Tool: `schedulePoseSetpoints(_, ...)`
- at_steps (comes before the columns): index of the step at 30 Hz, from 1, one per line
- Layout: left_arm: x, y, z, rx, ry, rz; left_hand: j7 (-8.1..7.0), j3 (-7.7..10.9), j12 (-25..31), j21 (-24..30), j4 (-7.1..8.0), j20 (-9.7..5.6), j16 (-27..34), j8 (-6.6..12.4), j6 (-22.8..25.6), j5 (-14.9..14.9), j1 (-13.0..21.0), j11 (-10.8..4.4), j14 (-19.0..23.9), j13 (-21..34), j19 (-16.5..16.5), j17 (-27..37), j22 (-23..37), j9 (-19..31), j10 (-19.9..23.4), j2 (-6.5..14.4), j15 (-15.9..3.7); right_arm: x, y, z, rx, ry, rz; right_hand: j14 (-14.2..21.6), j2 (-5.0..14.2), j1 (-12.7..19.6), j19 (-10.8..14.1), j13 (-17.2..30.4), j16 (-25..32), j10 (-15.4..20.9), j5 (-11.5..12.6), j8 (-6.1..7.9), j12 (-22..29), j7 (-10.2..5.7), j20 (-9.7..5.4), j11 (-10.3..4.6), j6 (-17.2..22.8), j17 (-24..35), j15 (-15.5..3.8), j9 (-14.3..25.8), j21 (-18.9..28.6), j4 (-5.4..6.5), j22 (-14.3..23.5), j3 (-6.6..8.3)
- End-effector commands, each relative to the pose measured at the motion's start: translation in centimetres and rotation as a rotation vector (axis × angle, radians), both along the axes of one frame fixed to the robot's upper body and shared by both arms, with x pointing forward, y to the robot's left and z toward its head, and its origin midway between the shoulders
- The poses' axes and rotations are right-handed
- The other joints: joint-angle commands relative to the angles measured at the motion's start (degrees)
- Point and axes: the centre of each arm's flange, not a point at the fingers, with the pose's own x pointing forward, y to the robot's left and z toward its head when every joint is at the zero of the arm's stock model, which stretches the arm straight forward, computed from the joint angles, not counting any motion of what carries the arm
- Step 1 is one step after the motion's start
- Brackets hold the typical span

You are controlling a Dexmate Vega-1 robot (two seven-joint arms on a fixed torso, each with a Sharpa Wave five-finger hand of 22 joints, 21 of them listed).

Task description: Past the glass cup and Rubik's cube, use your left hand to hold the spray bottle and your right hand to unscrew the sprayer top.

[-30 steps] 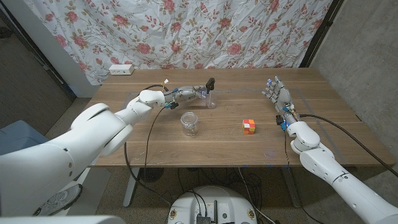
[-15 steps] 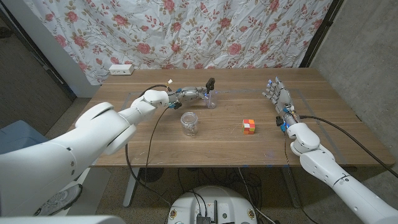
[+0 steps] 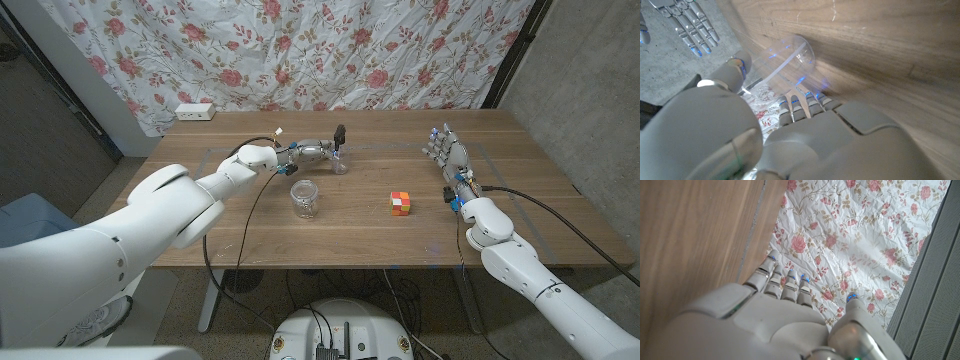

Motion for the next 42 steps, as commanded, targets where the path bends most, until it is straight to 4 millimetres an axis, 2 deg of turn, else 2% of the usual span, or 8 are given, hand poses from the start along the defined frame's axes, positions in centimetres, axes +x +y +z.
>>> schedulePoseSetpoints(1, -0.5, -1.0, -0.5, -0.049, 0.008, -0.053, 0.03, -0.57, 0.4, 0.1, -0.05, -3.99, 0.4, 0.83, 1.8, 0.4, 1.5, -0.37, 2.0, 0.2, 1.3, 0.3, 0.2, 0.3, 1.5, 0.1, -6.34, -0.1, -0.1, -0.1, 0.008, 0.0, -0.006, 0.4, 0.03, 0.2, 0.6, 0.2, 0.4, 0.5, 0.2, 0.27, 0.3, 0.23, 0.1, -0.14, -0.2, -0.1, -0.1, 0.2, -0.1, -0.18, 0.3, 0.15)
schedulePoseSetpoints(13, -0.1, -1.9, -0.9, -0.081, 0.03, -0.021, 0.15, -1.69, 0.9, 0.0, -0.09, -4.76, 0.7, 2.54, 5.1, 0.5, 4.4, -0.78, 5.7, 0.7, 3.3, 0.4, 0.2, 0.7, 4.9, 0.0, -6.62, -0.2, -0.6, -0.3, 0.01, 0.003, -0.014, 0.5, 0.06, 0.1, 0.9, 0.0, 0.4, 0.5, 0.2, 0.27, 0.3, 0.23, 0.43, -0.09, -0.2, -0.4, -0.09, 0.2, -0.4, -0.27, 0.3, 0.28)
schedulePoseSetpoints(21, 0.3, -2.5, -1.1, -0.086, 0.019, 0.029, 1.15, -3.71, 2.3, 0.3, 0.0, -6.2, 1.2, 6.17, 10.4, 0.8, 9.8, -1.86, 11.4, 2.1, 7.2, 0.7, 0.3, 1.7, 10.3, 0.4, -7.68, -0.2, -0.8, -0.3, 0.014, 0.004, -0.017, 0.5, 0.07, 0.0, 1.0, 0.0, 0.5, 0.5, 0.2, 0.27, 0.3, 0.21, 0.51, -0.17, -0.3, -0.5, -0.15, 0.2, -0.6, -0.3, 0.3, 0.34)
schedulePoseSetpoints(24, 0.3, -2.7, -1.2, -0.083, 0.011, 0.03, 1.46, -4.19, 2.7, 0.3, 0.05, -6.38, 1.5, 6.98, 11.2, 0.9, 11.2, -1.47, 12.9, 2.5, 8.2, 0.8, 0.3, 2.0, 11.8, 0.7, -7.68, -0.2, -0.9, -0.4, 0.015, 0.004, -0.018, 0.6, 0.09, 0.0, 1.1, 0.0, 0.5, 0.5, 0.2, 0.28, 0.3, 0.2, 0.56, -0.14, -0.3, -0.6, -0.11, 0.2, -0.6, -0.32, 0.4, 0.38)
schedulePoseSetpoints(28, 0.3, -3.0, -1.4, -0.086, 0.007, 0.036, 1.7, -5.44, 3.6, 0.5, 0.21, -6.75, 1.9, 8.92, 13.7, 1.2, 13.5, -1.98, 15.6, 3.1, 10.6, 0.9, 0.3, 2.5, 14.8, 1.2, -8.28, -0.2, -0.9, -0.4, 0.017, 0.005, -0.019, 0.6, 0.09, -0.1, 1.1, 0.0, 0.5, 0.5, 0.2, 0.28, 0.3, 0.22, 0.65, -0.16, -0.3, -0.6, -0.03, 0.2, -0.7, -0.33, 0.4, 0.39)
schedulePoseSetpoints(38, 0.3, -3.0, -1.2, -0.103, -0.006, 0.047, 0.87, -8.9, 6.2, 0.8, 0.79, -6.98, 3.7, 13.26, 18.6, 1.5, 16.6, -3.08, 21.3, 5.1, 15.5, 1.8, 0.4, 4.0, 21.7, 3.2, -9.82, -0.1, -1.0, -0.3, 0.015, 0.003, -0.017, 0.6, 0.13, -0.2, 1.3, -0.1, 0.6, 0.5, 0.2, 0.31, 0.3, 0.23, 0.8, -0.12, -0.2, -0.8, -0.03, 0.2, -0.9, -0.37, 0.4, 0.48)
schedulePoseSetpoints(42, 0.0, -2.6, -1.1, -0.113, -0.025, 0.024, 0.33, -9.77, 6.7, 0.9, 0.96, -6.99, 4.3, 14.01, 18.8, 1.5, 17.0, -3.24, 22.2, 5.7, 16.5, 2.3, 0.5, 4.4, 22.7, 3.9, -10.05, -0.2, -1.0, -0.2, 0.015, -0.001, -0.017, 0.6, 0.12, -0.2, 1.4, -0.1, 0.6, 0.5, 0.1, 0.32, 0.3, 0.27, 0.8, -0.12, -0.2, -0.8, -0.05, 0.2, -1.0, -0.4, 0.4, 0.49)
